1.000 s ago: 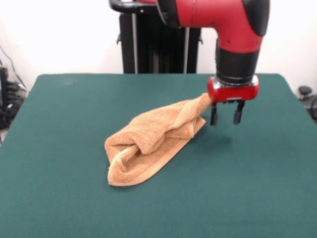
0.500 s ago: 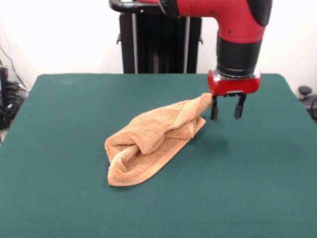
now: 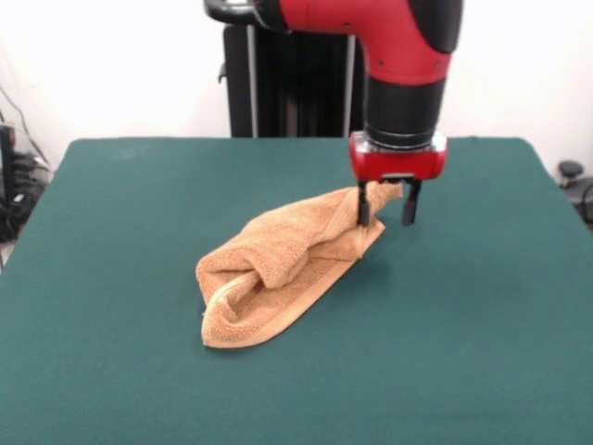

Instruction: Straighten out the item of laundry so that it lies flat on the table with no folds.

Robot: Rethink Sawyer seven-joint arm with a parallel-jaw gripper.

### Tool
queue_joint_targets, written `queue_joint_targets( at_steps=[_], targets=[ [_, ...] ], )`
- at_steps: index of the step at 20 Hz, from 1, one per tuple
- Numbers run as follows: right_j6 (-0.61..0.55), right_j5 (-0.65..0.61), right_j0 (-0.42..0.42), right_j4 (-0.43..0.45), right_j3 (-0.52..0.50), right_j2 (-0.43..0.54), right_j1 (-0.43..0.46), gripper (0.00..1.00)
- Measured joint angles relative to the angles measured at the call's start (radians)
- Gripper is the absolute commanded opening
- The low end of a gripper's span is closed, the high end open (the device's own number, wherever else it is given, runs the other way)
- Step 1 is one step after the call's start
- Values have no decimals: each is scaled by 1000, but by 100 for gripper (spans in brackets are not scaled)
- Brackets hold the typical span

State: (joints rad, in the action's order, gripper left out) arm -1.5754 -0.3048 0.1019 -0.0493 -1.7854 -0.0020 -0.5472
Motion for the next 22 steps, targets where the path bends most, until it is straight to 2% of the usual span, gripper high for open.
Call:
queue_joint_targets(
  at_steps=[3, 10, 16, 22],
  targets=[
    [0, 0, 22, 0, -4, 0, 1, 100],
    [0, 7, 16, 0, 1, 0, 36, 100],
    [0, 87, -38, -1, 51, -20, 133, 100],
    [0, 91, -112, -1, 87, -83, 153, 100]
  ],
)
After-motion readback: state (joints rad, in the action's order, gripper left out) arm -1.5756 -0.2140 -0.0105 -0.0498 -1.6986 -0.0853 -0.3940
